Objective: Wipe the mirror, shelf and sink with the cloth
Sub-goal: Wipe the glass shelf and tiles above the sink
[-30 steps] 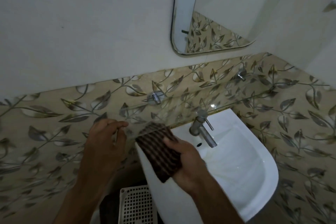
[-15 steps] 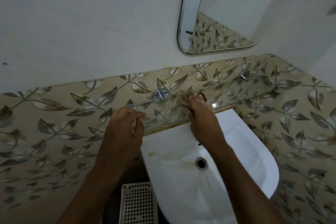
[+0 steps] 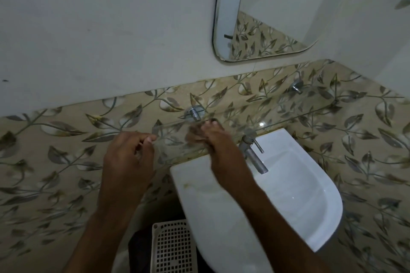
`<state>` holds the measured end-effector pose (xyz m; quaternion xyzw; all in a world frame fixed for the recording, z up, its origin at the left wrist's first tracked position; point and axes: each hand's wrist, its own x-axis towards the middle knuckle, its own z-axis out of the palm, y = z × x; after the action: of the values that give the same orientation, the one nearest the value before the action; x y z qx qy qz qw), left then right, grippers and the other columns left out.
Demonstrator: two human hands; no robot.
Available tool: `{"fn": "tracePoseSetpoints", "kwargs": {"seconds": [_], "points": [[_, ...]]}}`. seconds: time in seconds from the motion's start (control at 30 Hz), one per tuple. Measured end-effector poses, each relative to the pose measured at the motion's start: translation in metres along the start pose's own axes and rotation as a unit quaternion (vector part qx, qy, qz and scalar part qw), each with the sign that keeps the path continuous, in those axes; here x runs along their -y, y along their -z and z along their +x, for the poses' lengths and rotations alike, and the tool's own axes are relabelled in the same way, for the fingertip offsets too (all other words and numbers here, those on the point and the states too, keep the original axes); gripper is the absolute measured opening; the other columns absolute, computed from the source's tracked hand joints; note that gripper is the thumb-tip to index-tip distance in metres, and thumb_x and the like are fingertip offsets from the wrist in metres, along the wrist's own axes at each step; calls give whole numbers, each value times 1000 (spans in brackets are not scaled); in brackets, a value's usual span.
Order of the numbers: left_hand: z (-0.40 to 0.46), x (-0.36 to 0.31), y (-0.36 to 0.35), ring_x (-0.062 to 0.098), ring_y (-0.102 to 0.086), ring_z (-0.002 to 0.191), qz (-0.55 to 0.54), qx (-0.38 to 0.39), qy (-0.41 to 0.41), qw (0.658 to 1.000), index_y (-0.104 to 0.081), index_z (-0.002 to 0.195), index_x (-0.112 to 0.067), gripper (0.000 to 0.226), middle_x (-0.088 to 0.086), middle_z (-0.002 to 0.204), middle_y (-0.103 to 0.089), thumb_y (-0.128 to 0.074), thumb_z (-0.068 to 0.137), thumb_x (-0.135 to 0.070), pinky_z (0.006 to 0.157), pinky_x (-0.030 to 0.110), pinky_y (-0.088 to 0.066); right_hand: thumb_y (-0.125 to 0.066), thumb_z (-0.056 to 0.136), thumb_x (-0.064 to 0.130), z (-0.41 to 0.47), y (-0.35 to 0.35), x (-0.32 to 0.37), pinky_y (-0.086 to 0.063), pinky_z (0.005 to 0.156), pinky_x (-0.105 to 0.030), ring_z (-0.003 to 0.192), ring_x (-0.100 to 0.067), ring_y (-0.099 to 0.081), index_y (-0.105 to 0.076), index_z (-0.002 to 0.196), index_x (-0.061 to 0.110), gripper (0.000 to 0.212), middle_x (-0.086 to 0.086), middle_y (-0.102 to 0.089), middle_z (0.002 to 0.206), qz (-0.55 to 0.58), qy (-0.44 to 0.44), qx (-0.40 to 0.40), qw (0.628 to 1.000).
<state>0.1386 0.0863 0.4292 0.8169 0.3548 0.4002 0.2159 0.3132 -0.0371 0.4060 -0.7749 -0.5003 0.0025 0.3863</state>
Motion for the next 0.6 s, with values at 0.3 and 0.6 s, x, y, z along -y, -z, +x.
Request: {"fn": "tracePoseSetpoints", "kwargs": {"seconds": [0.3, 0.6], "points": [[-13, -14, -8, 9, -51, 86, -16, -49, 17, 999, -70, 100, -11, 15, -6, 93, -57, -55, 100, -10, 80, 17, -37, -45, 95, 6, -5, -50, 49, -15, 125, -43, 149, -24, -26, -42, 147, 13, 53, -8, -39, 156, -63, 71, 44, 994], [-51, 12, 6, 9, -51, 82, 1, -38, 28, 999, -70, 98, -10, 17, -3, 92, -58, -54, 100, -11, 72, 10, -34, -46, 88, -11, -28, -35, 25, -18, 125, -39, 150, -16, -21, -44, 147, 9, 62, -7, -39, 157, -9, 95, 76, 993]]}}
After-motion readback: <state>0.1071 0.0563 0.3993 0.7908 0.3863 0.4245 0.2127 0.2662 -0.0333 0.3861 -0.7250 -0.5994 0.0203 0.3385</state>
